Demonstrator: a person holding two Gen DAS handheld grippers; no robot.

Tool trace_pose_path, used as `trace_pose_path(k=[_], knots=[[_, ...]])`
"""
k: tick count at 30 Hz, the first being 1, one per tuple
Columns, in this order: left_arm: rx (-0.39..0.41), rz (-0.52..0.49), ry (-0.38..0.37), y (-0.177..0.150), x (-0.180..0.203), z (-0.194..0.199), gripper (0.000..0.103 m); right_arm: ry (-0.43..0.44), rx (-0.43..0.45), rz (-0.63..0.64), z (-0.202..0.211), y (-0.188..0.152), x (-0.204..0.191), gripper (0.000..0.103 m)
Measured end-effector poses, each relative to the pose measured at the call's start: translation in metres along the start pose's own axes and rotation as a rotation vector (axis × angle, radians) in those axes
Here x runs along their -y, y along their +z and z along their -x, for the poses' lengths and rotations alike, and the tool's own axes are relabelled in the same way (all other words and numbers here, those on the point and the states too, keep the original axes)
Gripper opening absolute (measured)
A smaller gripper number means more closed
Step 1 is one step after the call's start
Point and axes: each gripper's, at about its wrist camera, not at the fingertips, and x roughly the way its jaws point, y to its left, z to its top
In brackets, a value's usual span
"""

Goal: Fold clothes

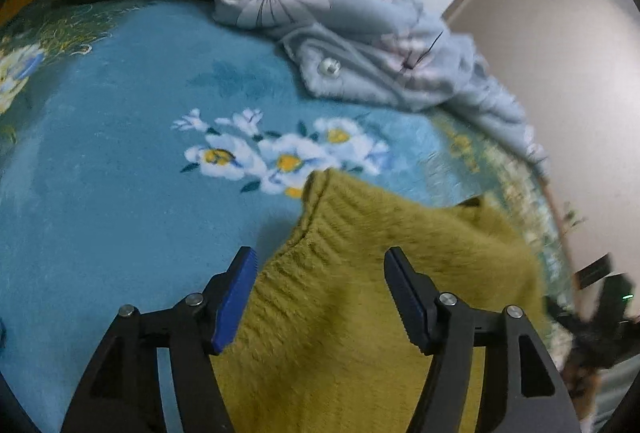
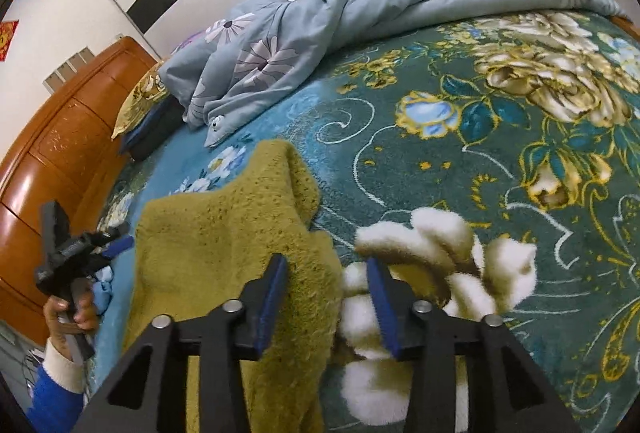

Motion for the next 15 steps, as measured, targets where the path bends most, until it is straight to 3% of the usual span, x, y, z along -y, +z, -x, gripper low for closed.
trace_pose_path(k=[4,8,9,10,11,12,15], knots=[[-0.059,0.006,0.012,-0.006,-0.001,-0.026,0.067,0.002,-0.01,0.011,-0.002,-0.004,-0.001,0.067],[-0.063,0.039,-0.019,-0.013,-0.003,-0.03,0.066,-0.008,-0.023,0.042,-0.002,-0.009,-0.006,0.078],[-0.061,0.055,-0.033,-0.014,-0.004,-0.029,0.059,-0.016,-0.027,0.054,-0.003,-0.01,-0.008,0.08],[-0.062,0.068,-0.047,-0.015,-0.004,-0.028,0.043,-0.02,-0.029,0.06,-0.003,-0.011,-0.009,0.081],[-0.064,0.079,-0.06,-0.016,-0.004,-0.027,0.035,-0.022,-0.03,0.062,-0.004,-0.012,-0.01,0.082],[-0.061,0.082,-0.071,-0.017,-0.002,-0.025,0.02,-0.024,-0.032,0.065,-0.004,-0.013,-0.011,0.082],[-0.013,0.06,-0.09,-0.02,0.008,-0.011,0.015,-0.019,-0.029,0.049,-0.005,-0.013,-0.012,0.082]])
